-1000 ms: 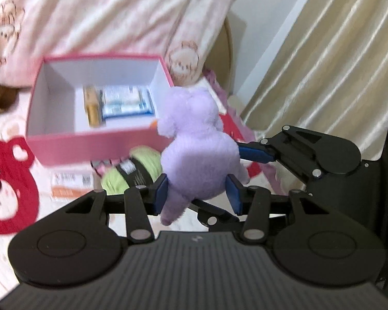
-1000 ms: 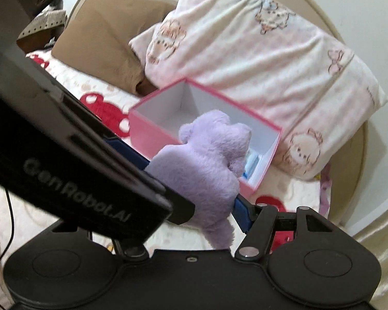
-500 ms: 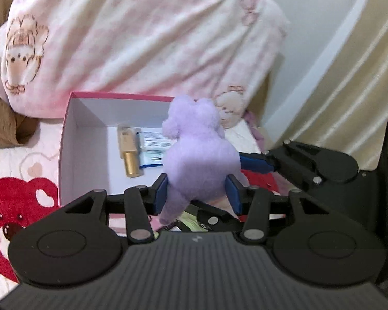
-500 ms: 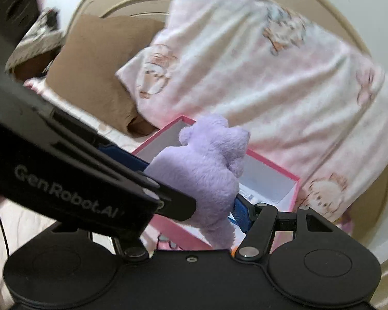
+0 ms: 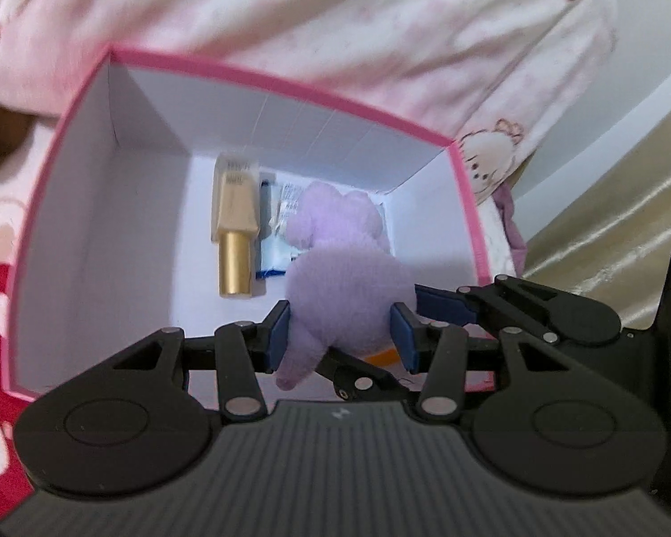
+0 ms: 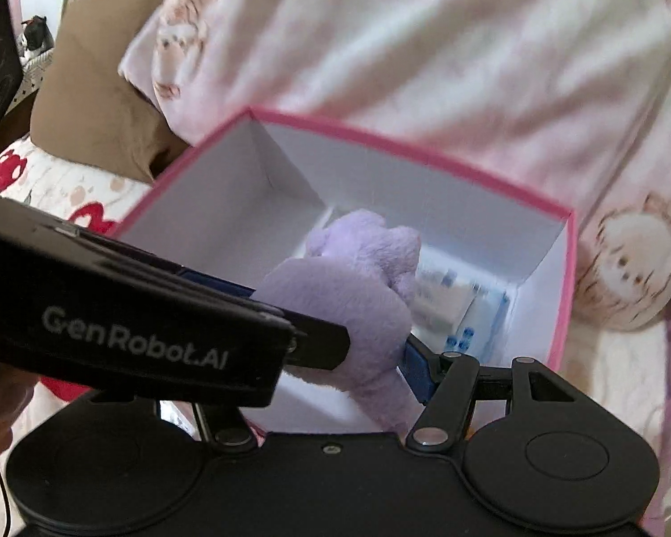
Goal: Organize objects
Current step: 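Carry the plush toy into the pink box and open the left gripper, then withdraw the left tool from the pink box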
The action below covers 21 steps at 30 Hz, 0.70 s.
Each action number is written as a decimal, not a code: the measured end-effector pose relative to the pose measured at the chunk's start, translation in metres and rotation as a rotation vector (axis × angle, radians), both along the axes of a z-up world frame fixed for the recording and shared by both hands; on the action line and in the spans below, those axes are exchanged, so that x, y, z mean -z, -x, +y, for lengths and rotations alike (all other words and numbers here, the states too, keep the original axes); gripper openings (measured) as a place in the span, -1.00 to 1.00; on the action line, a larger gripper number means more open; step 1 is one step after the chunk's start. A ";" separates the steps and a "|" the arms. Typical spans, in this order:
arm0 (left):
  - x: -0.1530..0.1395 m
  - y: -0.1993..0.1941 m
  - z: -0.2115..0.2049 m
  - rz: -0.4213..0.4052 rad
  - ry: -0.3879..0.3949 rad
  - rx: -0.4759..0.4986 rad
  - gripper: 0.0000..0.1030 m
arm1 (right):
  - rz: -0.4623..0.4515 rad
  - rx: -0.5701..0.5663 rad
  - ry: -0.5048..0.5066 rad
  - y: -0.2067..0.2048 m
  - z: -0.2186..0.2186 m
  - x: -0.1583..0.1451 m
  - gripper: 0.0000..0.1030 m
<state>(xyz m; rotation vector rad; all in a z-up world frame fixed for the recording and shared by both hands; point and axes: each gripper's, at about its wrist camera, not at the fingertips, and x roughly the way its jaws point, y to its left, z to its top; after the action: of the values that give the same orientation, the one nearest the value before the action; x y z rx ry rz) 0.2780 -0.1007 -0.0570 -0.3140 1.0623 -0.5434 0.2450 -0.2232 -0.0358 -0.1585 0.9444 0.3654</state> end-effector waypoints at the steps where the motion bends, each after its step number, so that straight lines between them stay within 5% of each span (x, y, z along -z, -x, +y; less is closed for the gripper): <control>1: 0.005 -0.001 -0.001 0.013 0.002 0.000 -0.10 | 0.018 0.001 0.000 -0.002 -0.001 0.005 0.31; 10: 0.035 -0.023 -0.011 0.088 0.001 -0.001 -0.05 | 0.177 0.110 -0.109 -0.026 -0.022 0.035 0.32; 13: 0.040 -0.027 -0.015 0.110 -0.010 -0.003 -0.04 | 0.175 0.086 -0.055 -0.026 -0.016 0.036 0.33; 21: 0.027 -0.014 0.000 0.091 -0.046 -0.005 0.08 | 0.084 0.065 -0.099 0.002 -0.025 0.004 0.48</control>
<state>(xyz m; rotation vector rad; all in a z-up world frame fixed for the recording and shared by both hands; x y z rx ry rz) 0.2915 -0.1009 -0.0841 -0.3031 1.1599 -0.5029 0.2430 -0.2479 -0.0403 -0.0223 1.0097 0.3597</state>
